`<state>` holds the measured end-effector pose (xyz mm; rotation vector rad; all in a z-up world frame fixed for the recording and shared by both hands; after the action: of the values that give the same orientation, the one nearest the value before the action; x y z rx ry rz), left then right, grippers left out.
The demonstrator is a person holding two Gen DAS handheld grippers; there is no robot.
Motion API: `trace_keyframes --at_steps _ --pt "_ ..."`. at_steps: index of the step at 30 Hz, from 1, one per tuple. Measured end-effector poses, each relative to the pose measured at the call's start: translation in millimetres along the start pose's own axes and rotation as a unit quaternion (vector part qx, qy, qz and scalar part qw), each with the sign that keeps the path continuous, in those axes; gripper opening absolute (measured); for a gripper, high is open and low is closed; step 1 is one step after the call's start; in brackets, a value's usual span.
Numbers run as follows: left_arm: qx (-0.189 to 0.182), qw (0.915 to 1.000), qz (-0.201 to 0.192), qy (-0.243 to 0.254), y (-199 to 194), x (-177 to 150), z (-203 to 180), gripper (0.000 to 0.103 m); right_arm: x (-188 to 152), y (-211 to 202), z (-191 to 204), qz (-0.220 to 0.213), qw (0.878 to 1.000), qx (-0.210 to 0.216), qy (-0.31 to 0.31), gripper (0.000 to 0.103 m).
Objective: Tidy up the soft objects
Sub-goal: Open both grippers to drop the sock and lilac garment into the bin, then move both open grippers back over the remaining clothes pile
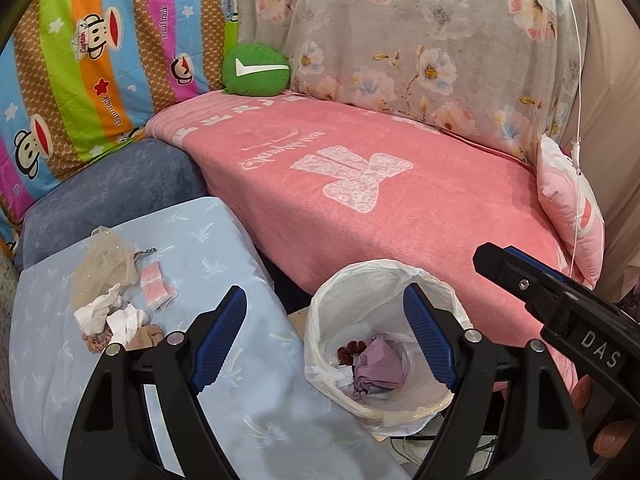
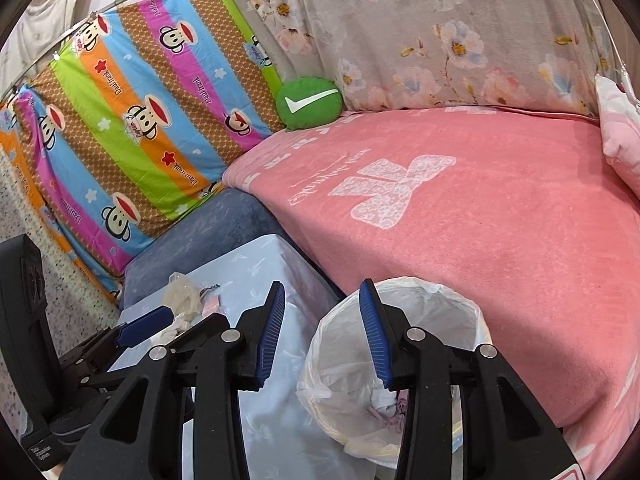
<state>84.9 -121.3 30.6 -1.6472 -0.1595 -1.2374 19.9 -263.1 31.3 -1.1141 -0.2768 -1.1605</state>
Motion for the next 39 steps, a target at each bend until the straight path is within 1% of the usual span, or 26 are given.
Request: trace_keyframes --at_steps 4,12,22,24,30,34,36,37,39 --pt "0.005 0.9999 0.004 -0.012 -0.5 -4.5 9.6 0.077 -3.1 3.2 8.2 0.004 1.0 0.003 -0.005 0.043" --pt "0.015 0.9986 0.018 -0.048 -2.5 -18.5 35.9 0.078 -15.8 16.1 30.2 0.023 0.999 0.013 -0.021 0.044" --pt "0.04 0.9953 0.023 -0.085 -11.3 -38.8 78.2 0.078 -36.8 34.4 66.3 0.048 0.997 0.03 -0.047 0.045" --pt "0.047 0.9943 0.024 -0.092 -14.0 -44.0 88.1 0.078 -41.6 38.6 74.4 0.053 0.997 0.032 -0.052 0.048" --pt "0.069 0.9893 0.031 -0.125 -19.3 -61.7 122.3 0.078 -56.8 55.9 101.3 0.072 0.994 0.043 -0.066 0.049" --pt "0.092 0.984 0.038 -0.148 -21.6 -73.9 153.2 0.078 -67.5 73.3 120.2 0.088 0.992 0.05 -0.075 0.049" --pt "0.099 0.9814 0.042 -0.159 -20.9 -78.2 167.2 0.078 -72.8 83.1 129.8 0.096 0.991 0.052 -0.079 0.051" --pt "0.104 0.9796 0.045 -0.166 -19.8 -81.3 175.9 0.078 -75.5 89.7 135.3 0.1 0.99 0.053 -0.081 0.052" --pt "0.114 0.9751 0.052 -0.183 -17.2 -87.9 196.2 0.083 -80.4 102.1 143.9 0.108 0.989 0.054 -0.085 0.053"
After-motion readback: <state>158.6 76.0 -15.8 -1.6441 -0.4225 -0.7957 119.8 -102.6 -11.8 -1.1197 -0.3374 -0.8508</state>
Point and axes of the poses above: each gripper's, at about its wrist camera, not at the fingertips, and y roughly the way its jaws point, z to its left, x to its top, the point moved 4 cm from there along y, roughly the way its jaws point, and after that the axes turned 11 degrees about y, right-handed, at the moved point
